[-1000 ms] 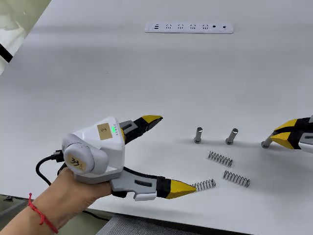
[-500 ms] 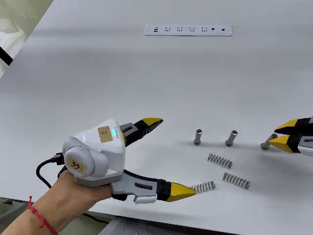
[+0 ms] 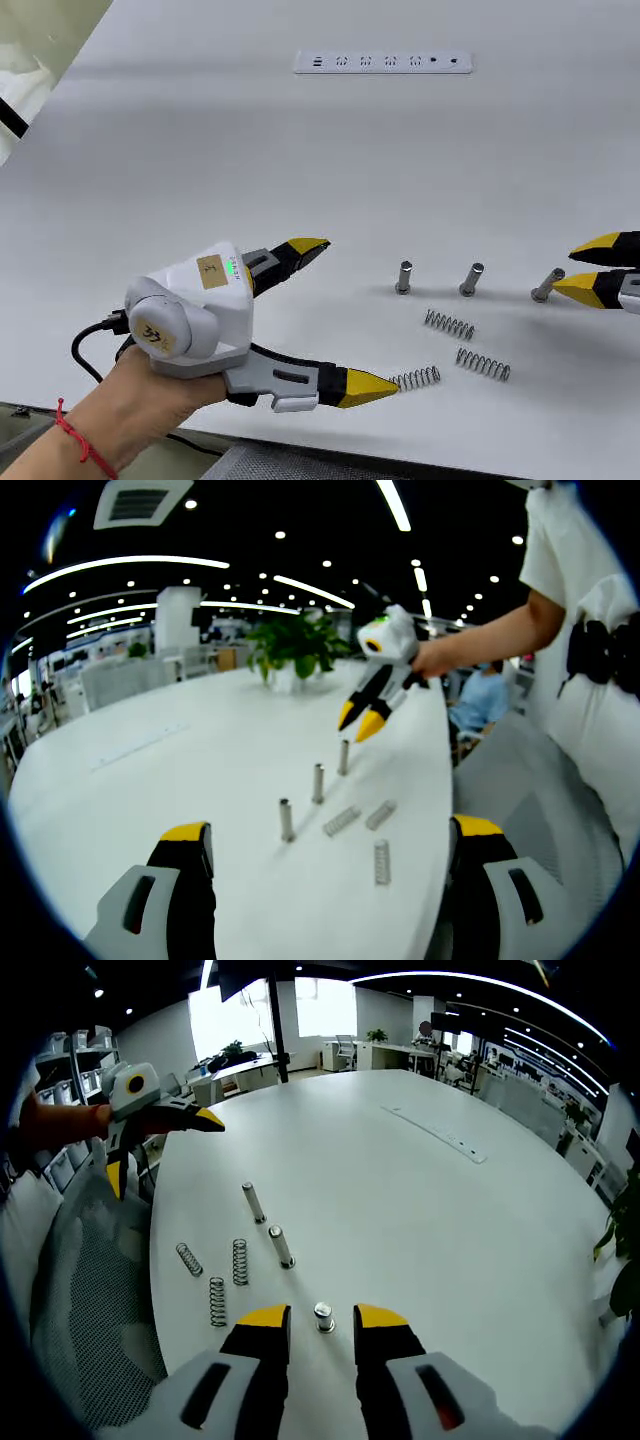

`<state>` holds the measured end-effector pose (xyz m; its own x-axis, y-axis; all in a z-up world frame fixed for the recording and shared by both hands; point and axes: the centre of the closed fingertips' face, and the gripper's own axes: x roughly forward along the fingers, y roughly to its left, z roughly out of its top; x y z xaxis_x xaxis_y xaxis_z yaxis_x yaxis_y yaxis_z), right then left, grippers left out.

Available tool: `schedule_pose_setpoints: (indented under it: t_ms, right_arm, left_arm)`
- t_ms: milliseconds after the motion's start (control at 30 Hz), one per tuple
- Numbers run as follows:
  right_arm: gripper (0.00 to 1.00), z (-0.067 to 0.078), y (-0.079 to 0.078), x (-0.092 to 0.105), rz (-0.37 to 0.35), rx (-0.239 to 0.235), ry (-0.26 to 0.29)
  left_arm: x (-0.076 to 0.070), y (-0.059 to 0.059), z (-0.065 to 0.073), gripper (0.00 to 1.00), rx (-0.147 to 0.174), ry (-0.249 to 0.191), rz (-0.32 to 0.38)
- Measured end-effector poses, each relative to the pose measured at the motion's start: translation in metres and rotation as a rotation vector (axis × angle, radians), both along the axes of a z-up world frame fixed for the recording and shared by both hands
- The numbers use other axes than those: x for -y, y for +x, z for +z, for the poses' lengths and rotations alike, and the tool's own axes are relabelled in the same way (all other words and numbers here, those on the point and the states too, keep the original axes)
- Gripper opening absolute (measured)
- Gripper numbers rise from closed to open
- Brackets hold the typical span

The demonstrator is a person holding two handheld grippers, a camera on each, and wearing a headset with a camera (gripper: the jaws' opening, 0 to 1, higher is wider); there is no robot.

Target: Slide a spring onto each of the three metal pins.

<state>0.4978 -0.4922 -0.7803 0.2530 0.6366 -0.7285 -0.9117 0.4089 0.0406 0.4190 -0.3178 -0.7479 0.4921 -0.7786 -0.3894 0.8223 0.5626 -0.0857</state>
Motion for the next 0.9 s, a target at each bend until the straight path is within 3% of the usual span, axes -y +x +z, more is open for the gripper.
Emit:
schedule_pose_setpoints:
  t_ms: [267, 667, 833, 900]
  right_arm:
    - [0.35, 0.010, -0.005, 0.006, -0.013, 0.027, 0.037]
    - [0.55, 0.018, -0.023, 0.023, -0.007, 0.063, 0.075]
    - [0.62, 0.019, -0.032, 0.029, -0.009, 0.067, 0.097]
    - [0.66, 0.021, -0.036, 0.031, -0.009, 0.073, 0.111]
  left_arm:
    - [0.000, -0.003, 0.001, 0.99, 0.002, 0.019, -0.005]
    - [0.001, -0.012, -0.004, 0.95, 0.002, 0.085, -0.021]
    - [0.003, -0.016, -0.010, 0.90, -0.014, 0.124, -0.028]
    - [0.003, -0.017, -0.014, 0.87, -0.037, 0.141, -0.023]
